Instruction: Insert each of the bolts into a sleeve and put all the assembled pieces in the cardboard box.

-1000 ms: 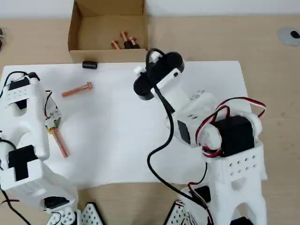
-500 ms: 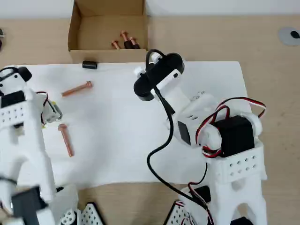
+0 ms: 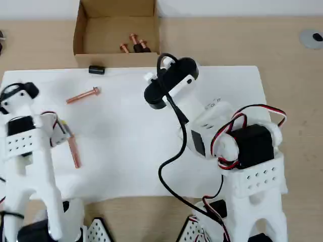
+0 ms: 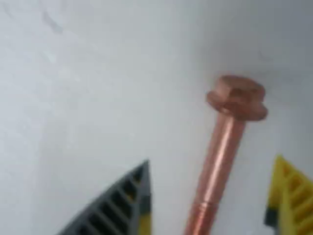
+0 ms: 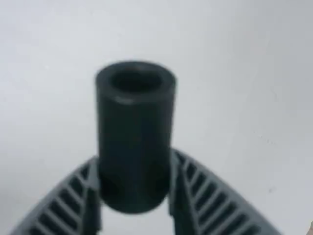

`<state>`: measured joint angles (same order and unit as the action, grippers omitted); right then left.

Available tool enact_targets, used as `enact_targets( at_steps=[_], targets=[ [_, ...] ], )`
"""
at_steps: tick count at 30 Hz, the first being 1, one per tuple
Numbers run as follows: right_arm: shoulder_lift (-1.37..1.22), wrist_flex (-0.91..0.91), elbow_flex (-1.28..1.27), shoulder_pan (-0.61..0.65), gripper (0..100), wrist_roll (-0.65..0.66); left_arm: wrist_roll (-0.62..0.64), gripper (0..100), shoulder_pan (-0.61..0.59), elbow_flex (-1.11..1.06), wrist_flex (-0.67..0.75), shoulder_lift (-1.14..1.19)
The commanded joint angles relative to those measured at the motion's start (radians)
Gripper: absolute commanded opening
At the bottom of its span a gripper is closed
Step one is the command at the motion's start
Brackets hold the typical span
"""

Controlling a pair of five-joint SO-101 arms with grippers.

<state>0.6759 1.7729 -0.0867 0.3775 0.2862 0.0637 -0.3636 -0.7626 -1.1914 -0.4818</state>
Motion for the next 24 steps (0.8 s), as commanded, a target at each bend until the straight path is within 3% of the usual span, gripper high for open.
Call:
enact_targets(
  at_steps=[1,12,24],
  targets=[
    [0.025,0.014,0.061,-0.016,1.2,0.000,0.008,18,0.026,0.009,0.064,0.054],
    [0.027,0.014,0.061,-0.016,1.2,0.002,0.021,18,0.035,-0.029,0.180,0.182],
    [0.027,0.014,0.062,-0.016,1.2,0.005,0.069,18,0.061,-0.046,0.186,0.188]
  ],
)
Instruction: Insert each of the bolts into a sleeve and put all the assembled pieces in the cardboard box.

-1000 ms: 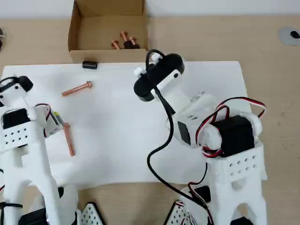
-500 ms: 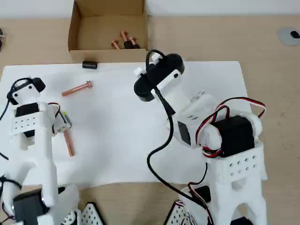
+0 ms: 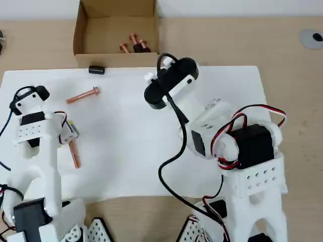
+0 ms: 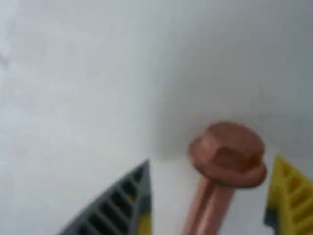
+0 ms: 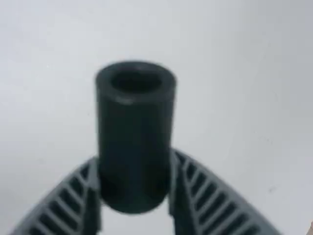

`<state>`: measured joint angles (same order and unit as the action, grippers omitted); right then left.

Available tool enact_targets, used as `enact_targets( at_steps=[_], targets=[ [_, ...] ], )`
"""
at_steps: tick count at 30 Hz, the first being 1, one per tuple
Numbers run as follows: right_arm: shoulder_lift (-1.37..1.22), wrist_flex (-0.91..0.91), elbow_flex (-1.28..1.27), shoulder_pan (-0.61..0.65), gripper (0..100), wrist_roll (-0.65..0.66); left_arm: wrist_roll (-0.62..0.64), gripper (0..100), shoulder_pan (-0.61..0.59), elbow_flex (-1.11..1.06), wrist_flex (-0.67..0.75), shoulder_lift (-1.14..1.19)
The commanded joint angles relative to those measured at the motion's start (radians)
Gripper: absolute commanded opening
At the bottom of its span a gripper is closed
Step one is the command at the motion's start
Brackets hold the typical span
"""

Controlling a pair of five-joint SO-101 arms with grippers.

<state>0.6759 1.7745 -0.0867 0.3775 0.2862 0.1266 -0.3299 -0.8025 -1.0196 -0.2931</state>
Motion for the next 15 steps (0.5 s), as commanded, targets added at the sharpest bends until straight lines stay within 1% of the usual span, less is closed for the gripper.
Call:
enact_targets(
  at_steps=[1,3,5,12,15],
  targets=[
    [0.027,0.012,0.062,-0.016,1.2,0.005,0.005,18,0.038,-0.015,0.014,-0.001],
    [0.027,0.012,0.062,-0.016,1.2,0.005,0.008,18,0.063,-0.035,0.018,-0.001],
    [0.027,0.012,0.064,-0.016,1.2,0.005,0.008,18,0.068,-0.052,0.057,-0.001],
    [0.027,0.012,0.061,-0.016,1.2,0.005,0.009,18,0.061,-0.063,0.080,-0.001],
    [0.027,0.012,0.061,-0.016,1.2,0.005,0.025,18,0.037,-0.058,0.091,-0.010]
  ],
)
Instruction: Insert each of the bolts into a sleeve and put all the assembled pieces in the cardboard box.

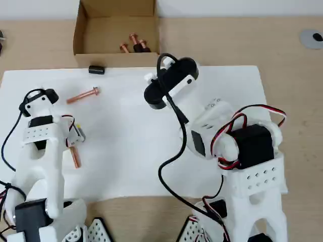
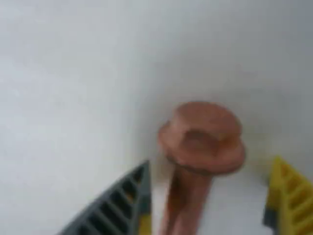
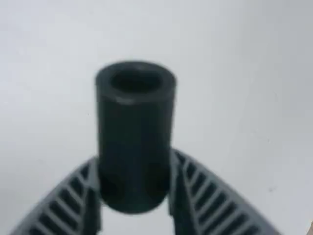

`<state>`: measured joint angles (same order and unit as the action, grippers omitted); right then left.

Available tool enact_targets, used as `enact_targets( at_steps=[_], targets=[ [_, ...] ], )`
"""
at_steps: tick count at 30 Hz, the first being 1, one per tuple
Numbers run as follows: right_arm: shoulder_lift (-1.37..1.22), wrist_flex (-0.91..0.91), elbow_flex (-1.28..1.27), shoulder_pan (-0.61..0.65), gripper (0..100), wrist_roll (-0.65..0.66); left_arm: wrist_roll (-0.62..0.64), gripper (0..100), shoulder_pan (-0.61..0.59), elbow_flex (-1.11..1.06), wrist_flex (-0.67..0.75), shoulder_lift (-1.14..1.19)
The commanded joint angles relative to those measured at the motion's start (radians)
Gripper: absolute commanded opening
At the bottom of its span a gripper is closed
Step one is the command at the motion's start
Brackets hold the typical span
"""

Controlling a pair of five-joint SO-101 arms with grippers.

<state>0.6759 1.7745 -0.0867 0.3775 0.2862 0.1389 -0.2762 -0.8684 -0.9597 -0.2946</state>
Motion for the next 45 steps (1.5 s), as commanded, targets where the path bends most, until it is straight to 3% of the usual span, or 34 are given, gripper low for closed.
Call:
enact_targets(
  at_steps=[1,8,17,21,28,34,38,45],
  targets=[
    [0.027,0.012,0.061,-0.016,1.2,0.005,0.009,18,-0.026,0.008,0.046,-0.008],
    [0.027,0.012,0.061,-0.016,1.2,0.005,0.011,18,-0.034,0.002,0.063,-0.001],
    [0.027,0.012,0.061,-0.016,1.2,0.005,0.011,10,-0.035,-0.028,0.110,-0.001],
    [0.027,0.012,0.061,-0.016,1.2,0.005,0.008,1,-0.035,-0.031,0.109,-0.008],
    [0.027,0.012,0.061,-0.016,1.2,0.005,0.009,2,-0.037,-0.025,0.101,-0.010],
    [0.027,0.011,0.061,-0.016,1.2,0.006,0.009,2,-0.037,0.071,-0.018,-0.019],
    [0.021,0.009,0.054,-0.015,1.2,0.003,0.002,2,-0.034,0.160,-0.132,-0.148],
    [0.027,-0.021,-0.027,0.028,1.2,0.000,-0.041,2,-0.026,0.201,-0.216,-0.619]
  ],
)
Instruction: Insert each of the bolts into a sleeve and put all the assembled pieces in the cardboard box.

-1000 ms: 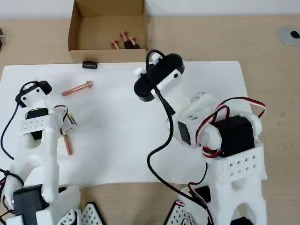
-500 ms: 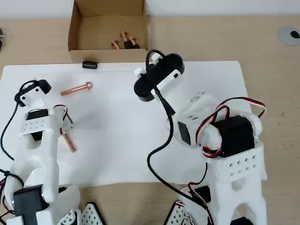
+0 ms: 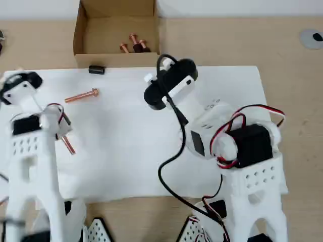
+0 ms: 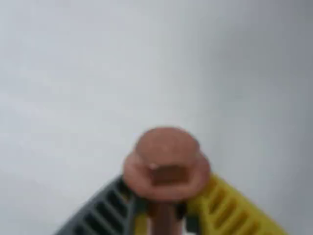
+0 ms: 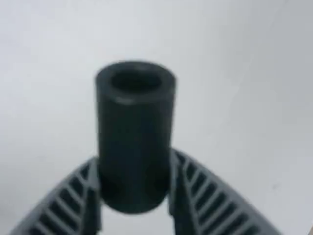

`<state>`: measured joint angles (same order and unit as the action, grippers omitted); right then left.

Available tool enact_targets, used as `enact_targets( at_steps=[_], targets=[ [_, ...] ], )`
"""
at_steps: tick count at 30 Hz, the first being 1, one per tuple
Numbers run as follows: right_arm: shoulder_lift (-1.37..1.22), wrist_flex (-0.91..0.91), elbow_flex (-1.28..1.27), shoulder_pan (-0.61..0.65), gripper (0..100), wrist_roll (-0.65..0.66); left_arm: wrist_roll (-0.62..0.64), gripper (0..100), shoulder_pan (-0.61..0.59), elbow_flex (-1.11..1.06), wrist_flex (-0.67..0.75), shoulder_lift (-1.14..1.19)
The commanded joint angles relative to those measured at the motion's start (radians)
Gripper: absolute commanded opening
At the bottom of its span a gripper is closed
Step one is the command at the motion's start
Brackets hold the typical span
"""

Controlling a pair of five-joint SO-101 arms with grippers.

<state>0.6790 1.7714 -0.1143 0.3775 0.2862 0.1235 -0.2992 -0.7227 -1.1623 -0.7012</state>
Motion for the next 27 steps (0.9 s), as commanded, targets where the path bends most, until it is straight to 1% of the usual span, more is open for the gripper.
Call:
enact_targets(
  at_steps=[1,4,6,10,14,19,21,23,25,27],
  targets=[
    [0.024,-0.037,0.001,0.044,1.2,0.000,-0.035,2,-0.003,0.049,-0.014,-0.269],
    [0.025,-0.115,0.001,0.084,1.2,0.000,-0.072,2,-0.003,0.017,-0.009,-0.423],
    [0.044,-0.175,0.008,0.134,1.2,0.000,-0.091,2,-0.003,-0.005,-0.006,-0.496],
    [0.102,-0.301,-0.007,0.229,1.2,-0.002,-0.121,2,-0.003,-0.064,0.031,-0.590],
    [0.110,-0.411,-0.042,0.239,1.2,-0.066,-0.124,2,-0.002,-0.101,0.051,-0.657],
    [0.088,-0.417,-0.067,0.240,1.2,-0.078,-0.196,2,-0.003,-0.114,0.143,-0.731],
    [0.087,-0.417,-0.099,0.254,1.2,-0.080,-0.201,2,-0.003,-0.126,0.181,-0.765],
    [0.088,-0.425,-0.148,0.292,1.2,-0.103,-0.164,2,-0.002,-0.138,0.215,-0.797],
    [0.091,-0.457,-0.203,0.337,1.2,-0.199,-0.072,2,-0.002,-0.135,0.245,-0.828],
    [0.096,-0.531,-0.248,0.360,1.2,-0.288,0.026,2,0.018,-0.135,0.284,-0.854]
  ],
)
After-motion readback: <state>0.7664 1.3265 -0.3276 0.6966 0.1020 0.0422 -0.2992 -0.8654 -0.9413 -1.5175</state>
